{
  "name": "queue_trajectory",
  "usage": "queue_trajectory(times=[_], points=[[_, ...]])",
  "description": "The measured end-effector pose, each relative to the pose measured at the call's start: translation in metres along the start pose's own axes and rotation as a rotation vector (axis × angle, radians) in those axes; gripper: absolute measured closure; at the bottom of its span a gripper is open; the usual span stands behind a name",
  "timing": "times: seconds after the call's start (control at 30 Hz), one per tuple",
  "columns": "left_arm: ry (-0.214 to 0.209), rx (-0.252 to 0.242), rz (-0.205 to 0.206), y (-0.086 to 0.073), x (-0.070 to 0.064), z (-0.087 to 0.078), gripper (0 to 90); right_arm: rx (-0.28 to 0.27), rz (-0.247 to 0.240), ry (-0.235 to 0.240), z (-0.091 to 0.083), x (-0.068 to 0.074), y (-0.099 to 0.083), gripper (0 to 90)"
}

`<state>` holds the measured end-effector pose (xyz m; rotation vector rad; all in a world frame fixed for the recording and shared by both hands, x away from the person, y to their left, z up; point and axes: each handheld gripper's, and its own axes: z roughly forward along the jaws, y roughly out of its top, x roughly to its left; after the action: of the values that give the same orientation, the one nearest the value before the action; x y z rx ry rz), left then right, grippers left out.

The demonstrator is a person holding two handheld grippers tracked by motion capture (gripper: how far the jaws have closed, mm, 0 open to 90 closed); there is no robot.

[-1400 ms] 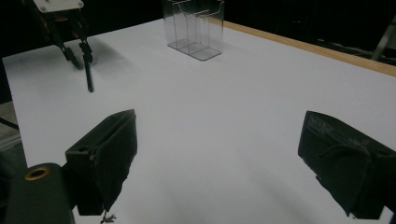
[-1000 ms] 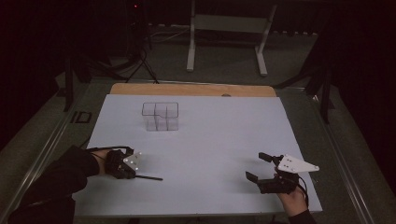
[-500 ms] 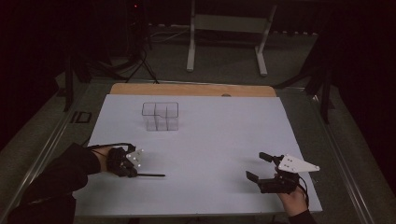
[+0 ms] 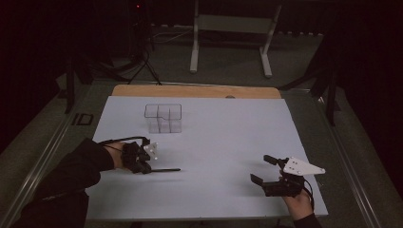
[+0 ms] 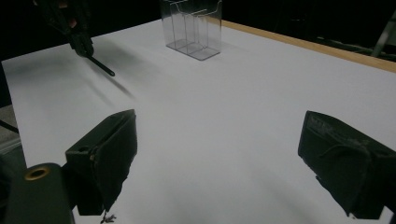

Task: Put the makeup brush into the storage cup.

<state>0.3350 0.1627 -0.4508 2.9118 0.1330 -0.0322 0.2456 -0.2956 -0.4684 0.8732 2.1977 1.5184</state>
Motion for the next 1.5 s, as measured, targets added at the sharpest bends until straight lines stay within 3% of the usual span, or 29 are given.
queue_trajectory(times=[0.13,0.27,0.37,0.73,0.97,1.07,1.27,1.33,1.47,1.5], points=[[-0.034,-0.028,0.014,0.012,0.0,0.0,84.7,-0.005,-0.005,-0.003,0.0,0.001,0.001,11.9],[0.0,-0.016,0.021,0.021,0.003,0.0,84.7,-0.006,-0.002,-0.001,0.0,0.001,0.001,11.9],[-0.011,-0.039,0.021,0.026,0.005,0.0,84.6,-0.005,-0.009,0.001,0.0,0.002,0.002,11.9],[-0.03,-0.051,0.002,0.039,0.009,0.003,84.7,0.007,-0.041,0.0,0.002,0.007,0.003,11.9],[-0.025,-0.041,0.006,0.048,0.009,0.0,84.8,0.061,-0.066,-0.028,0.005,0.012,0.007,12.7],[-0.026,-0.035,0.008,0.053,0.009,0.0,84.8,0.085,-0.032,0.01,0.006,0.014,0.015,13.3],[-0.035,-0.022,0.013,0.063,0.008,0.004,84.8,0.106,-0.131,-0.017,0.012,0.019,0.033,11.2],[-0.032,-0.024,0.014,0.066,0.008,0.004,84.7,0.13,-0.198,-0.057,0.017,0.024,0.04,11.2],[-0.03,-0.027,0.006,0.071,0.008,0.005,84.8,0.143,-0.287,-0.065,0.025,0.035,0.054,11.7],[-0.035,-0.033,-0.007,0.072,0.009,0.005,84.8,0.151,-0.313,-0.055,0.027,0.038,0.056,15.2]])
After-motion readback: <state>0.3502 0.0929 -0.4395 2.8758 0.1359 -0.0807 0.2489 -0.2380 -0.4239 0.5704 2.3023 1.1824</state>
